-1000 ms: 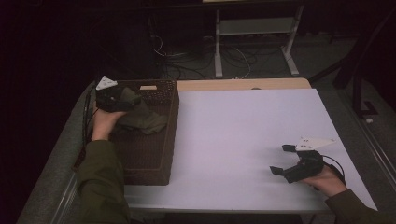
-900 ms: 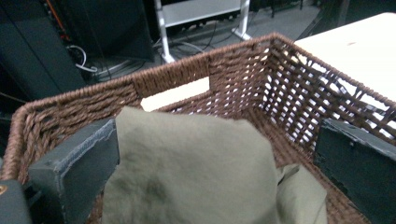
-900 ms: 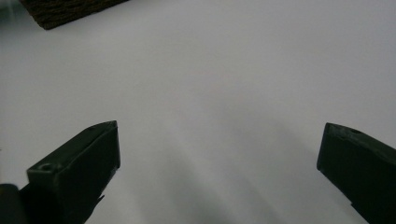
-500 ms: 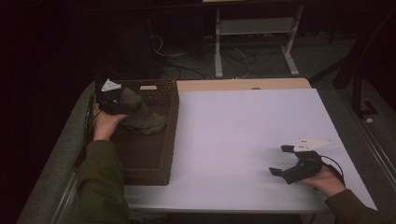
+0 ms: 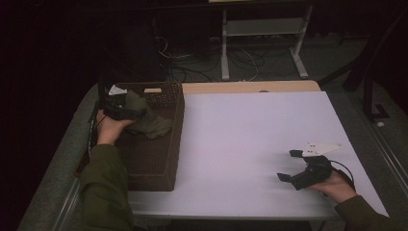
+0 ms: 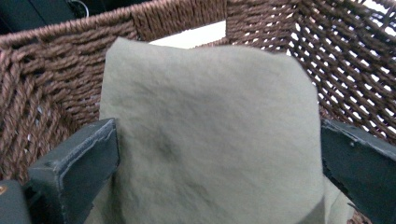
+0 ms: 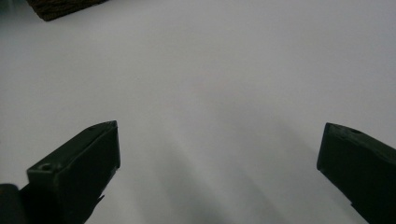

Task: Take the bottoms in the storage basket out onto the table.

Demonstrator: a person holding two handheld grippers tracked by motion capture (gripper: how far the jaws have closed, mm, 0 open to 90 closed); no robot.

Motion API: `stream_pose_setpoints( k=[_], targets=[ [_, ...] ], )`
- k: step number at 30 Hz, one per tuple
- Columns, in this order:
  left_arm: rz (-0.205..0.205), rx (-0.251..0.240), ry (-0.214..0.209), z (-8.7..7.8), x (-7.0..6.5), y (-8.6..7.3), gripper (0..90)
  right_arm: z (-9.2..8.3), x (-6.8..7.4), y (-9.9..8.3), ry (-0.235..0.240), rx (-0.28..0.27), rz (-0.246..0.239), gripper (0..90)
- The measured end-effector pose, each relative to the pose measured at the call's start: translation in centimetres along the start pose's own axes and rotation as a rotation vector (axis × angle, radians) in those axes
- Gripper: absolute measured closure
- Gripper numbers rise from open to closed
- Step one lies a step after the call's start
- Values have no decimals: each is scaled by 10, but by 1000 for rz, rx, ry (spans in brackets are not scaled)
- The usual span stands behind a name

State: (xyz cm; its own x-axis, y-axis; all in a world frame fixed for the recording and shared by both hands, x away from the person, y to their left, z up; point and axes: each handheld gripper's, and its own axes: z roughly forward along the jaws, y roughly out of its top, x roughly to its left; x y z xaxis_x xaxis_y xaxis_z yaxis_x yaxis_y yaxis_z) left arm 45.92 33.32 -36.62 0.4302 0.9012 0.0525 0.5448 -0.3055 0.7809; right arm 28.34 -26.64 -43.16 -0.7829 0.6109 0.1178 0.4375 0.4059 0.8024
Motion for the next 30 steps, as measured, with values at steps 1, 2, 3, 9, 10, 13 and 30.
stream_pose_setpoints(
  k=[1,2,3,9,10,13,30],
  targets=[
    [-1,5,-6,2,-1,-1,0,0,0,0,1,1,-3,0],
    [-1,5,-6,2,-1,-1,0,0,0,0,1,1,-3,0],
    [2,12,-5,3,-2,-1,0,1,0,0,1,3,-4,0],
    [7,56,16,8,-3,-4,1,1,0,0,4,13,-6,0],
    [8,61,21,9,-3,-4,1,1,0,0,4,13,-6,0],
    [12,77,25,10,-4,-5,1,1,0,0,4,15,-9,0],
    [40,200,60,25,-5,-13,0,4,1,-1,13,30,-17,0]
  ],
)
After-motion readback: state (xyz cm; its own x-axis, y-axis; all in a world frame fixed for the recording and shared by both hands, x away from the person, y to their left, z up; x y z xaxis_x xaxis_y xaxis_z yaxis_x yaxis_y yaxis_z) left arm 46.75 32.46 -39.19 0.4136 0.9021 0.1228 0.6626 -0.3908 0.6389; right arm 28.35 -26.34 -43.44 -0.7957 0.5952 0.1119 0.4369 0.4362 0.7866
